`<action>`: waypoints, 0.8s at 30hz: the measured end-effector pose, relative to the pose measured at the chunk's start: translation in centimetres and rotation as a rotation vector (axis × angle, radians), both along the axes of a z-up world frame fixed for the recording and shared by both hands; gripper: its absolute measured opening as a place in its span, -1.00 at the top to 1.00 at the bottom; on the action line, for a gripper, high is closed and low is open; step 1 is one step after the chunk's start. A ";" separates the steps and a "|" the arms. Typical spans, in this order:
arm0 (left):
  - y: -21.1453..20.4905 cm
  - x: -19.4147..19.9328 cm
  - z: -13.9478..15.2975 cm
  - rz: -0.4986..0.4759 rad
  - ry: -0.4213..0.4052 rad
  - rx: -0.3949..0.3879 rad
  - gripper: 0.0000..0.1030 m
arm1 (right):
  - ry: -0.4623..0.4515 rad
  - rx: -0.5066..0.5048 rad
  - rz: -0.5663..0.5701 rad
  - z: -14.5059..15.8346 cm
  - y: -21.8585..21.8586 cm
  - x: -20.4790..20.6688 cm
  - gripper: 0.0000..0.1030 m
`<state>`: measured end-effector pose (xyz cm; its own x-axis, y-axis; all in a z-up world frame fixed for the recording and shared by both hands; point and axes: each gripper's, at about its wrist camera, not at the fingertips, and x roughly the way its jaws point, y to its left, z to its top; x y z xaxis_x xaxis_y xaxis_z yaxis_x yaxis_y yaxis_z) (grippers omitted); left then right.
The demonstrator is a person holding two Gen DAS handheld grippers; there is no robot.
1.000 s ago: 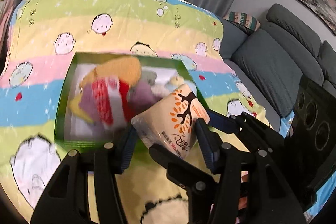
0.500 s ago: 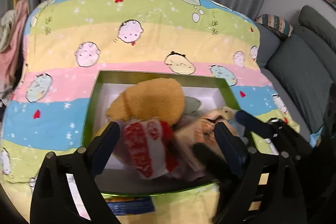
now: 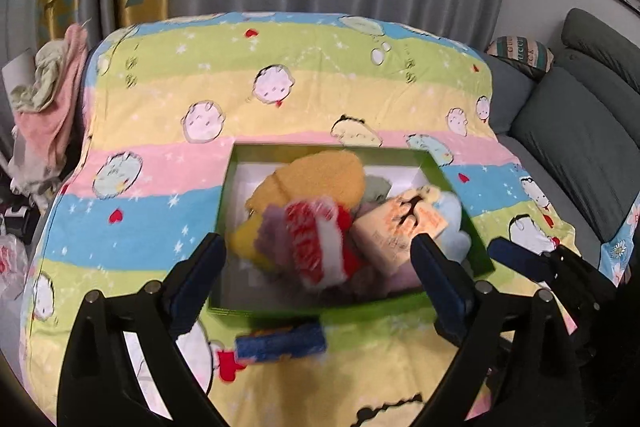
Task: Organize soft objects
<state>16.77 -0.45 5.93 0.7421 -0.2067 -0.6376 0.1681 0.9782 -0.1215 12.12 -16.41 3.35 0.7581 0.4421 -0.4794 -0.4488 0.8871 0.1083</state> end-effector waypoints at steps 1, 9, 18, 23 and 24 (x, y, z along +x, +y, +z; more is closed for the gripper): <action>0.5 -0.3 -0.3 0.008 0.008 -0.005 -0.81 | 0.015 0.007 0.023 -0.4 0.3 -0.5 -0.50; 6.4 -1.5 -6.8 0.039 0.189 -0.179 -0.80 | 0.191 -0.059 0.157 -6.5 5.4 -0.3 -0.50; 5.6 0.1 -10.6 -0.047 0.264 -0.251 -0.63 | 0.259 -0.073 0.183 -9.5 9.0 3.0 -0.50; 5.2 0.2 -10.9 -0.070 0.251 -0.264 -0.42 | 0.279 -0.062 0.191 -10.4 9.8 3.9 0.19; 5.1 0.0 -10.7 -0.074 0.245 -0.253 -0.42 | 0.266 -0.069 0.190 -10.3 9.8 3.5 0.22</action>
<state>16.72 4.65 -4.74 0.5509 -0.4282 -0.7163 0.1730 0.8983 -0.4039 15.65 -6.63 -6.91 0.5096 0.5229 -0.6832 -0.5711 0.7996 0.1860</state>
